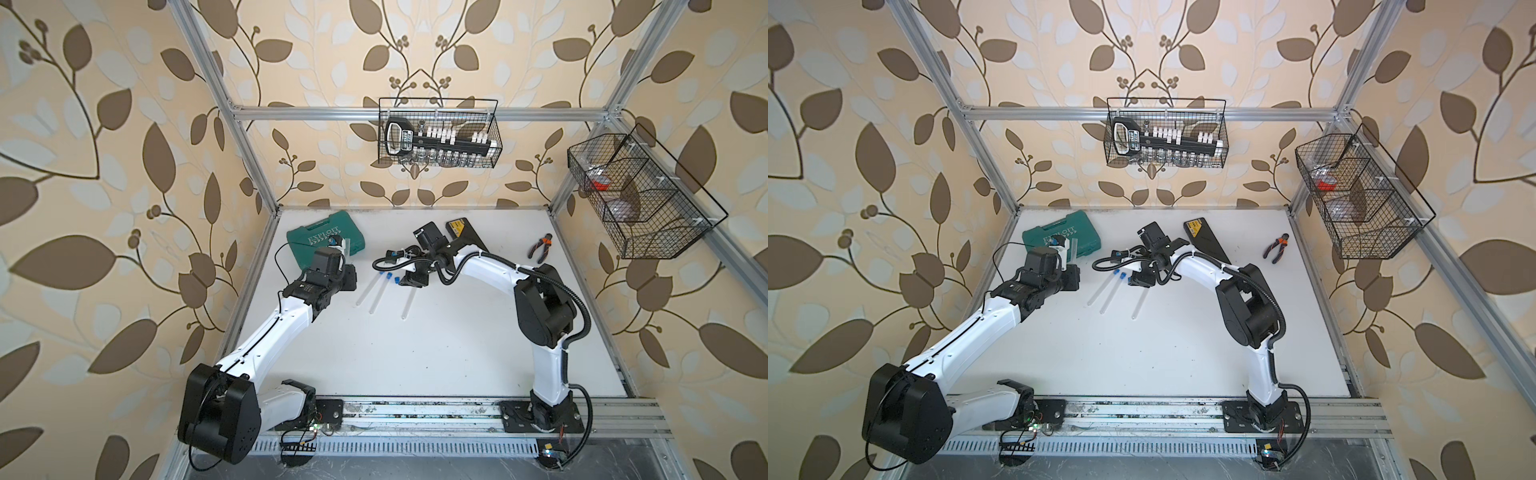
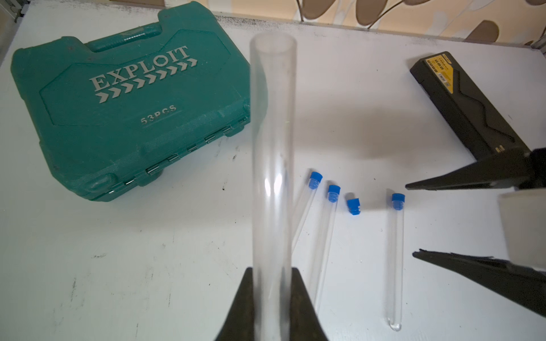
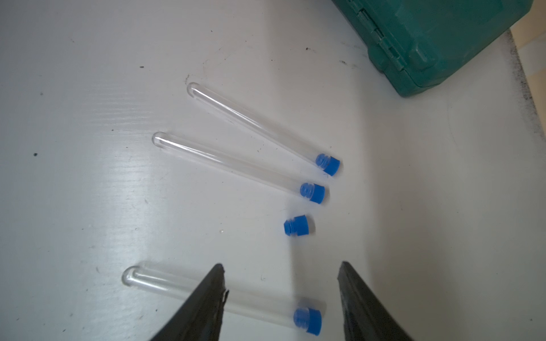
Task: Insert stoppers into test tubes
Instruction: Pick up the stopper from the center of the board.
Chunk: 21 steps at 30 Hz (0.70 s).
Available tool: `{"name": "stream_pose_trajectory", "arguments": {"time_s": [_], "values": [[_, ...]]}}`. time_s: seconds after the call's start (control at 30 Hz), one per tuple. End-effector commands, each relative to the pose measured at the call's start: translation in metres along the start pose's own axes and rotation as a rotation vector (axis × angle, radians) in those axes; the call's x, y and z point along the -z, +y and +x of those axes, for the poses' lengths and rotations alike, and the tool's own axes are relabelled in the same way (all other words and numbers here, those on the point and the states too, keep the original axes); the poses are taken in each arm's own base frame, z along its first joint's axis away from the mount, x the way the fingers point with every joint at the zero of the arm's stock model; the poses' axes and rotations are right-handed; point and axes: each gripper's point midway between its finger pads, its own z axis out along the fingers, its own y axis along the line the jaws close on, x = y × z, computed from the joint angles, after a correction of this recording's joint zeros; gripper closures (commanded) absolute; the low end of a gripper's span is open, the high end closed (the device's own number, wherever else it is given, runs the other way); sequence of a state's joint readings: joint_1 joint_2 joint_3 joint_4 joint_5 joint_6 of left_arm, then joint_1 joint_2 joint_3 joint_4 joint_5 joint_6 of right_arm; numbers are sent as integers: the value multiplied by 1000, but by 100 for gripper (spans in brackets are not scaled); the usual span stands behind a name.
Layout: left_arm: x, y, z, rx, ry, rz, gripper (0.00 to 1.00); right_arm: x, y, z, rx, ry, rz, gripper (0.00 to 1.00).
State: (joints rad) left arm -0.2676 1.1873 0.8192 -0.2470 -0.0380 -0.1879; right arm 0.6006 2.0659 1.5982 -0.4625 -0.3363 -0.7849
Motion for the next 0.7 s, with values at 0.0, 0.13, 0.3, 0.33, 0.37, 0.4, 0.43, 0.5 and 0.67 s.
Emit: {"name": "stream_pose_trajectory", "arguments": {"time_s": [0.0,0.13,0.3,0.33,0.37,0.4,0.43,0.5,0.67], "values": [[7,3,-14,0,-57,-24,100,-15,4,11,44,31,-47,41],[6,2,-13,6,-51,-20,100,-30,0,17,41,52,-54,41],[5,0,-12,10,-48,-7,100,-45,-4,27,12,68,-68,41],[5,-1,-12,8,-48,-7,100,-48,-4,28,12,72,-67,41],[5,-1,-12,8,-48,-5,100,-51,-5,30,11,77,-67,41],[5,-1,-12,8,-49,-5,100,-51,-6,30,12,78,-67,41],[5,-1,-12,8,-49,-4,100,-53,-6,31,13,80,-69,41],[5,-2,-12,7,-50,-3,100,-57,-7,32,15,84,-69,41],[5,-2,-12,6,-49,-2,100,-66,-7,38,7,105,-94,45]]}}
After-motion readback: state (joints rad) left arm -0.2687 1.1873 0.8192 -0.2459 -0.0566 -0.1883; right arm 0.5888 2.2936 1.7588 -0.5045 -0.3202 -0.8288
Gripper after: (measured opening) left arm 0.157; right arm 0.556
